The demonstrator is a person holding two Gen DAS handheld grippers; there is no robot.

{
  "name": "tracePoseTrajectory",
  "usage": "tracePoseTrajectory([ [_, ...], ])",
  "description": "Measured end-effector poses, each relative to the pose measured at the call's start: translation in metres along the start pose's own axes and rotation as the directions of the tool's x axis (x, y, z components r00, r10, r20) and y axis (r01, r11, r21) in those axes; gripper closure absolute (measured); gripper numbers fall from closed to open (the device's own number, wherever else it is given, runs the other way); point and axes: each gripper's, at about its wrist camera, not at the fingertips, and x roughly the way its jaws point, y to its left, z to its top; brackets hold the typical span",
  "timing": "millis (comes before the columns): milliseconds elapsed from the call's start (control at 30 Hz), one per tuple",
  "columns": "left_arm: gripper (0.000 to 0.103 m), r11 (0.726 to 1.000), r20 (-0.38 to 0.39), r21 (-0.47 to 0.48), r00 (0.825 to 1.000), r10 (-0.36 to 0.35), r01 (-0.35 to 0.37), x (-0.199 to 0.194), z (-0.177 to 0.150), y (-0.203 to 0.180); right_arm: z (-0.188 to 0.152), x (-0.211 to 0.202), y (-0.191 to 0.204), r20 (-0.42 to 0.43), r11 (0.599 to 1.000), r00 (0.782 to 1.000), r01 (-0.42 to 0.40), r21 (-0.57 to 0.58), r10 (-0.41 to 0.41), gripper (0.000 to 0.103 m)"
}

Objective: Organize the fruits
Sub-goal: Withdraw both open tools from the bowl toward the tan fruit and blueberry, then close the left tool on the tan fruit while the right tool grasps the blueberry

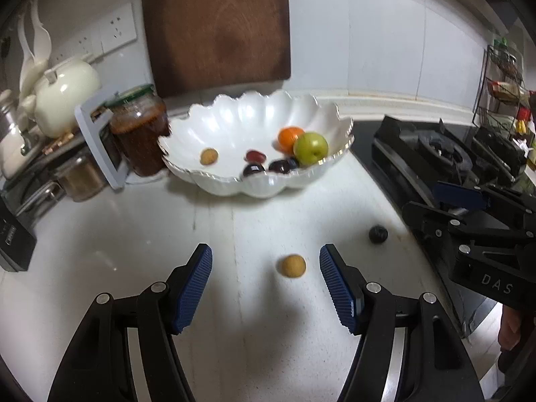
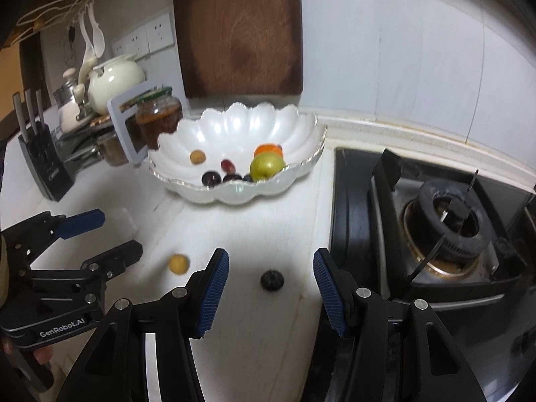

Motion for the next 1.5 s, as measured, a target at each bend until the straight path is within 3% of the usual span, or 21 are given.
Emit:
tracePoseTrajectory([
  [567, 0.044, 0.998, -0.079, 0.018, 0.995, -0.062, 0.064, 0.038, -0.009, -0.007, -0.013, 0.039, -0.003, -0.100, 0.999, 0.995, -0.025, 0.034, 0.028, 0.050],
  [933, 0.051, 0.996, -0.104, 0.022, 0.991, -0.086, 0.089, 0.056, -0.007, -0.010, -0.015, 0.057, -0.006, -0.137, 0.998, 0.989, -0.047, 0.052, 0.053, 0.060],
  [1500, 0.080, 0.993, -0.143, 0.024, 0.983, -0.111, 0.115, 0.069, -0.008, -0.016, -0.019, 0.074, -0.007, -0.184, 0.998, 0.981, -0.049, 0.049, 0.058, 0.077],
])
